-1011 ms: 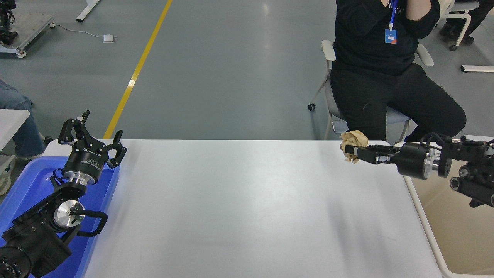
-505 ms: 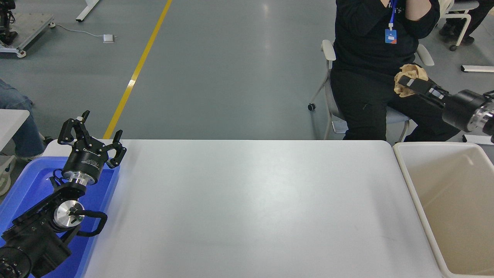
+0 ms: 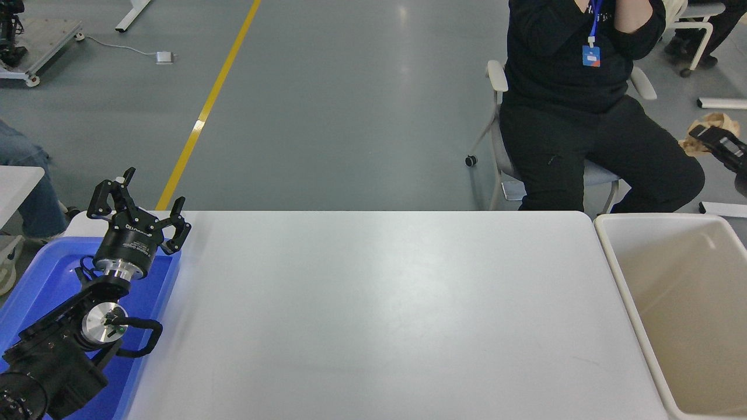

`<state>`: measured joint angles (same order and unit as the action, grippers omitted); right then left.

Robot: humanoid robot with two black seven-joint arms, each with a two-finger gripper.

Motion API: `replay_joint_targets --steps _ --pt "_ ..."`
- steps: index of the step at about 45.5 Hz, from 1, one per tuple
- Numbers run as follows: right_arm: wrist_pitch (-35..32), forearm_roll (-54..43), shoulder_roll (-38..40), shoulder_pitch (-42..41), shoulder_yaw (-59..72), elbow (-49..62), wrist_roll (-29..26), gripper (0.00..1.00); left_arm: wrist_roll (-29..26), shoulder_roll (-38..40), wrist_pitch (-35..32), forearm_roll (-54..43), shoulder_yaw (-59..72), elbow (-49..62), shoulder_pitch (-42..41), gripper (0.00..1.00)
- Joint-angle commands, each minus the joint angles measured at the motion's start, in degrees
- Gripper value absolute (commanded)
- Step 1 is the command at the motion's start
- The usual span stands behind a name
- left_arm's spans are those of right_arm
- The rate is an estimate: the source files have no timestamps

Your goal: Clean the table surface

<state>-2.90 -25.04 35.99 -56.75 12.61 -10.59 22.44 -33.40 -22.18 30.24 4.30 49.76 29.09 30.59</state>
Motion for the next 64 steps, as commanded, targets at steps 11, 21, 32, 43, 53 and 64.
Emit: replay_joint_targets --steps 11,21,32,43,53,64 --pt "0.5 8.8 -4.2 5.9 -0.1 7.2 -21.7 0.00 0.0 -0.1 0.0 0.0 0.0 0.0 0.0 1.00" --pt "1.0 9.0 -8.0 8.0 -0.2 9.6 -24.4 0.00 0.0 0.0 0.0 0.0 0.0 0.0 0.0 1.00" --pt "5.4 9.0 -13.6 11.9 -0.2 9.7 -24.4 0.00 0.0 -0.1 0.0 0.0 0.0 0.0 0.0 1.00" --pt "8.6 9.2 -19.4 17.1 -0.3 9.7 -24.3 0.00 0.0 0.0 0.0 0.0 0.0 0.0 0.0 1.00" --pt "9.2 9.1 -19.6 17.5 -0.4 9.7 -24.3 0.00 0.0 0.0 0.0 0.0 0.0 0.0 0.0 1.00" --pt "9.2 9.1 -19.6 17.5 -0.4 9.7 -24.3 0.00 0.0 0.0 0.0 0.0 0.1 0.0 0.0 1.00"
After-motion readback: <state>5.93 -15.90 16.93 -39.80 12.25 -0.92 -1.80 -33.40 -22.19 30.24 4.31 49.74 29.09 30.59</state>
